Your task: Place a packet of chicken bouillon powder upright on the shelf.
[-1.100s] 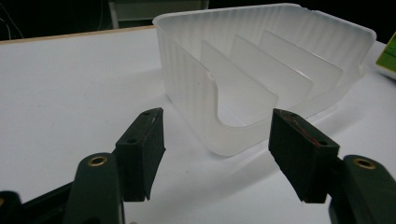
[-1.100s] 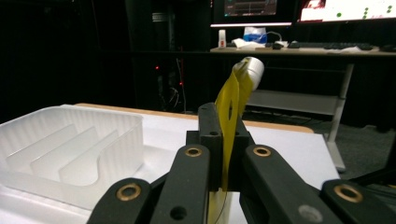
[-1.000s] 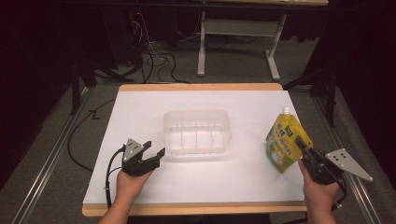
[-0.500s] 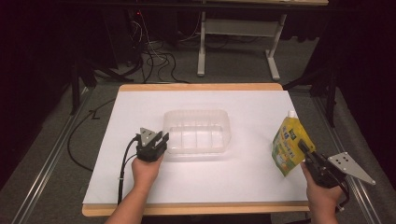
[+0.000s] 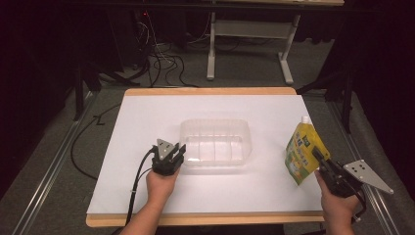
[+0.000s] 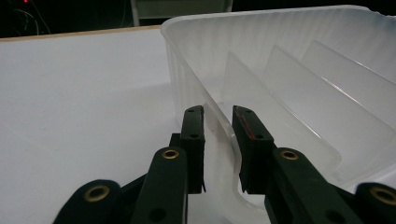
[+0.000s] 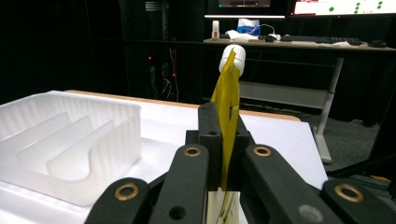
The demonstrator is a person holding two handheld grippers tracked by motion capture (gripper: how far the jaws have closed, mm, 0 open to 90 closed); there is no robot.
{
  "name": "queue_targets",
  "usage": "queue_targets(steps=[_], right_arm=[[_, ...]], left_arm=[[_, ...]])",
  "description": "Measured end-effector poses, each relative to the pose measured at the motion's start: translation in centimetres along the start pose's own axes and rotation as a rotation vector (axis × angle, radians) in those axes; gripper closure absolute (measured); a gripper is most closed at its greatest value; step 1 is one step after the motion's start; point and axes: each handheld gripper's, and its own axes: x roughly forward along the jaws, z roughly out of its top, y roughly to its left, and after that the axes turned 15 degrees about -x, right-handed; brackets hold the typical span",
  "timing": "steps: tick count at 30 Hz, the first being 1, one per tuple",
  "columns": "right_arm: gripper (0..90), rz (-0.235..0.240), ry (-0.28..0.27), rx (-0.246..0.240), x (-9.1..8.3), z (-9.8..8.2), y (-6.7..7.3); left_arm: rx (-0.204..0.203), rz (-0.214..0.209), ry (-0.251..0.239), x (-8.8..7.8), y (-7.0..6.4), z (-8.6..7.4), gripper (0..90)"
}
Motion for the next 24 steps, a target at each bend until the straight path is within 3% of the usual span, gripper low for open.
queue_targets(steps=[8,10,13,18,21,24], right_arm=[[89.3,-0.001,0.006,0.002,-0.1,0.0,0.0],[81.2,0.001,0.034,0.004,0.1,-0.1,0.1],[78.7,0.014,0.062,0.008,0.3,-0.3,0.2],[69.1,0.057,0.146,0.072,1.4,-1.1,0.1],[71.0,0.076,0.164,0.103,1.9,-1.6,0.2],[80.5,0.066,0.187,0.133,2.1,-1.7,0.5]], left_arm=[[0.002,-0.039,0.015,0.4,-1.7,-0.5,72.5],[-0.003,-0.048,0.017,0.7,-2.0,-0.6,71.0],[-0.014,-0.057,0.025,0.9,-2.1,-0.6,64.9],[-0.005,-0.096,0.036,0.6,-2.0,-0.5,56.8],[0.045,-0.121,0.053,-0.1,-1.9,-0.3,53.4],[0.120,-0.126,0.076,-0.6,-1.6,-0.4,51.1]])
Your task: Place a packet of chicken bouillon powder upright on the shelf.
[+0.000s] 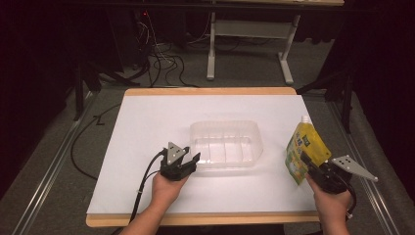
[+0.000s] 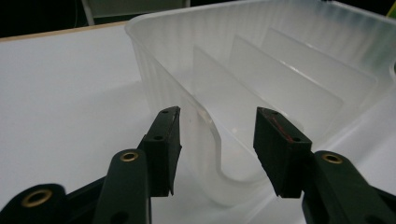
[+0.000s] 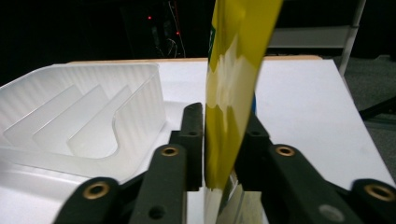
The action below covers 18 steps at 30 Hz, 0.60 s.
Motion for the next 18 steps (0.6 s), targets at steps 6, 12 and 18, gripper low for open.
queue_targets(steps=[6,12,18], right_arm=[[90.0,-0.034,0.009,-0.039,-0.19,-0.02,0.20],[90.0,-0.055,0.000,-0.056,-0.28,0.10,0.25],[90.0,-0.028,-0.035,-0.046,-0.80,0.85,0.52]], left_arm=[[-0.005,-0.050,-0.010,-0.59,0.55,-0.33,52.4],[-0.020,-0.063,-0.031,-0.39,0.67,-0.17,58.3],[-0.031,-0.055,-0.034,-0.05,0.79,-0.12,64.5]])
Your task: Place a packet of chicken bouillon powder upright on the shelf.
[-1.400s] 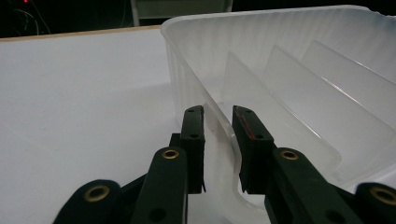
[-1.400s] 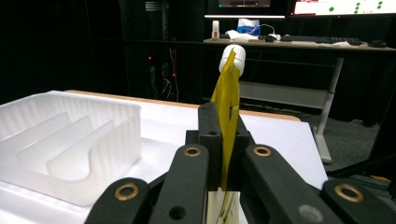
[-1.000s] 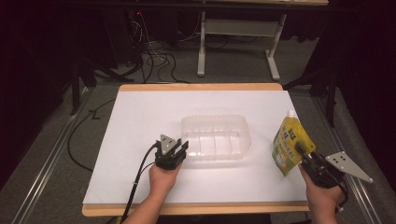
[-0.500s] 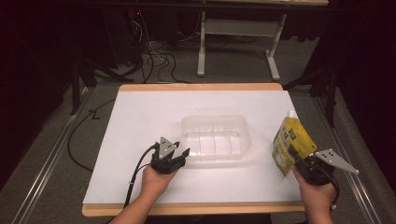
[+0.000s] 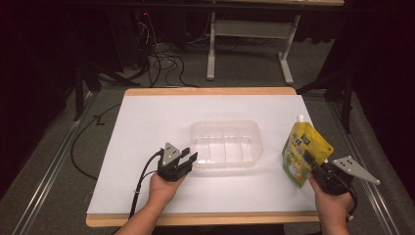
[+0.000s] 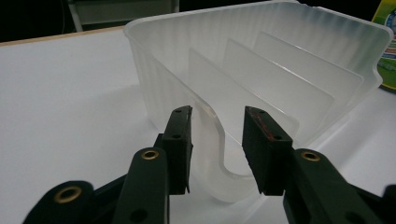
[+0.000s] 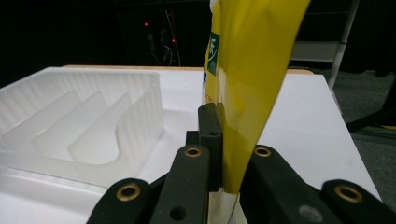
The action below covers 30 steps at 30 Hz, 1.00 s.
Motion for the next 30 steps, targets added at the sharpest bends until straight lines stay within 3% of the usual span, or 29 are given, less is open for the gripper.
queue_targets(steps=[11,20,26,30], right_arm=[[90.0,0.033,-0.062,-0.032,-0.7,2.9,1.0],[90.0,0.052,-0.125,-0.044,-1.2,5.6,1.6],[90.0,0.076,-0.182,-0.059,-1.6,8.4,2.5],[90.0,0.093,-0.201,-0.062,-1.4,9.2,3.0]], left_arm=[[-0.015,0.010,-0.008,0.6,-0.1,0.0,67.6],[0.017,0.010,-0.003,1.0,-0.6,0.0,67.9],[0.037,0.028,-0.004,1.1,-0.6,0.0,71.4],[0.038,0.030,-0.003,1.1,-0.6,0.0,71.9]])
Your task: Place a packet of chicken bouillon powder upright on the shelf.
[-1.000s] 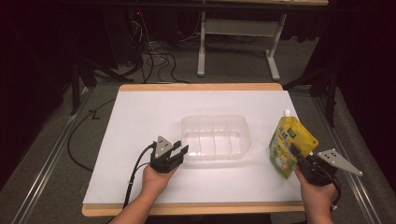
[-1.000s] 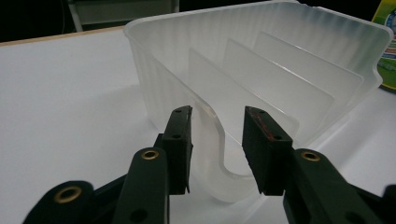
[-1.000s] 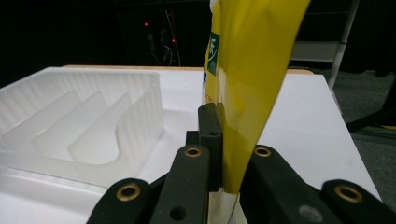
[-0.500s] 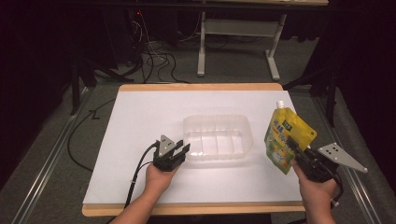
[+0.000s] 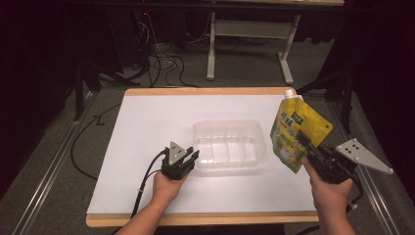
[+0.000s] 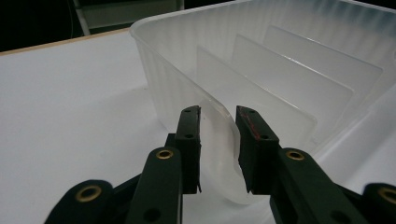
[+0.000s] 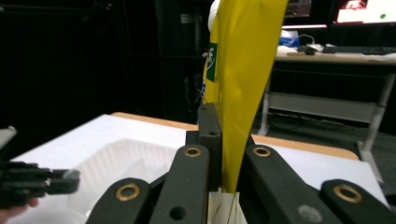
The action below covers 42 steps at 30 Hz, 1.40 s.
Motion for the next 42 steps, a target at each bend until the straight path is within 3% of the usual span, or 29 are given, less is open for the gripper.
queue_targets(steps=[9,10,20,25,42], right_arm=[[90.0,0.063,-0.016,-0.031,2.8,0.9,2.6],[90.0,0.079,-0.018,-0.040,3.8,1.0,3.4],[90.0,0.130,-0.036,-0.006,7.9,1.1,6.3],[90.0,0.128,-0.044,0.016,10.2,0.9,7.6],[90.0,0.090,-0.023,0.066,14.0,-0.3,10.4]], left_arm=[[0.004,0.003,0.005,0.0,0.0,0.0,72.1],[0.003,0.005,0.004,0.0,0.0,0.0,72.3],[0.011,0.010,0.024,0.1,0.0,-0.3,72.2],[0.012,0.012,0.024,0.2,-0.1,-0.3,72.3],[0.027,0.021,0.031,0.2,-0.2,-0.4,72.1]])
